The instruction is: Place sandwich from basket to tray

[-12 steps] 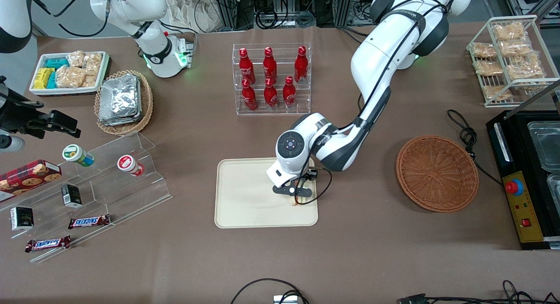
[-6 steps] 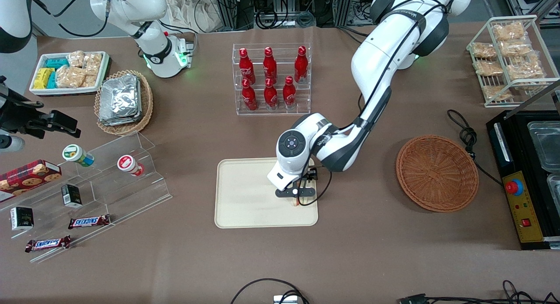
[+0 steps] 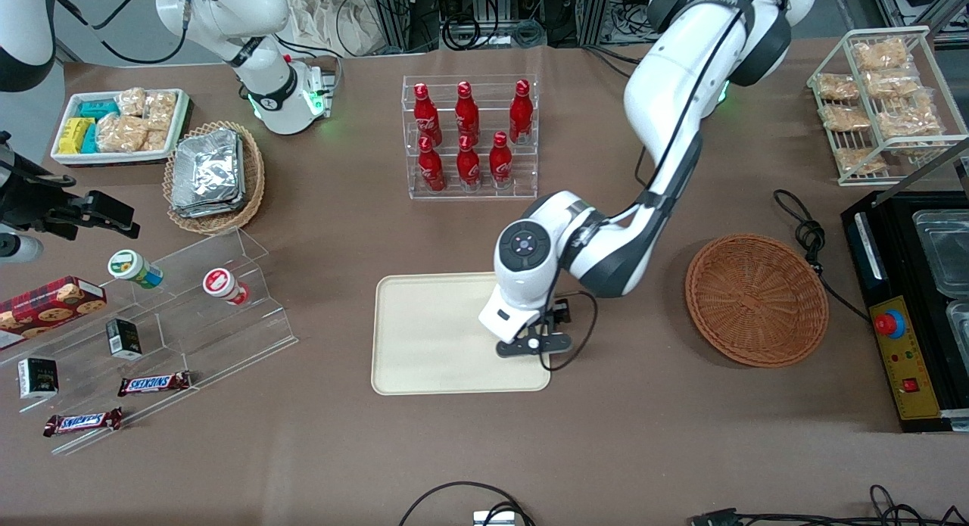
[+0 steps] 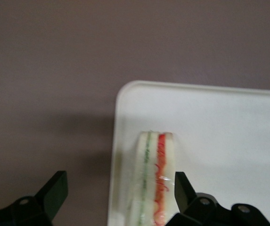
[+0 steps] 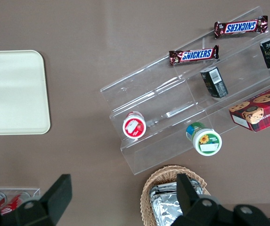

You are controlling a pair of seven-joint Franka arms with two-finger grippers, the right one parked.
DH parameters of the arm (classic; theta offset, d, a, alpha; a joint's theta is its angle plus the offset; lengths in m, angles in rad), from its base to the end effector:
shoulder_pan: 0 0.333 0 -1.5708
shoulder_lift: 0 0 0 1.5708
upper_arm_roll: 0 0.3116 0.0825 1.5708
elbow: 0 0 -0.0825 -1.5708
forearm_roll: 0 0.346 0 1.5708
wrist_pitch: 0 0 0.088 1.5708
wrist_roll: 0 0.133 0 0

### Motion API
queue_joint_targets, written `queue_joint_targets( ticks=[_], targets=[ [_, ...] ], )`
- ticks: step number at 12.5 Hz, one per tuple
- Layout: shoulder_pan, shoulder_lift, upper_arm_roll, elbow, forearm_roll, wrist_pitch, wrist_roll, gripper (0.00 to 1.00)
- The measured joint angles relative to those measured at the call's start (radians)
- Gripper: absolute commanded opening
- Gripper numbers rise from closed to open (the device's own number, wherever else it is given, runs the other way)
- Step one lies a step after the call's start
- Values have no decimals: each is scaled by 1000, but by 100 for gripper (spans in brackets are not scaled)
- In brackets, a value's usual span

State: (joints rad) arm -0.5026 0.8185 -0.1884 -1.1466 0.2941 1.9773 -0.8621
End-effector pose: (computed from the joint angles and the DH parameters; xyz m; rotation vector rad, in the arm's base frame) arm 0.5987 -0.4118 0.3037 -3.0524 -0.1808 -0.1718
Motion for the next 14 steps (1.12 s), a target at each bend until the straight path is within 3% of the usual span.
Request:
queue_joint_targets(
  ticks=[3, 6, 14],
  targets=[
    [1, -109, 78, 4, -8, -119, -7, 100],
    [1, -207, 203, 4, -103, -170, 14, 100],
    [6, -304, 475, 0, -315, -276, 352, 100]
  ],
)
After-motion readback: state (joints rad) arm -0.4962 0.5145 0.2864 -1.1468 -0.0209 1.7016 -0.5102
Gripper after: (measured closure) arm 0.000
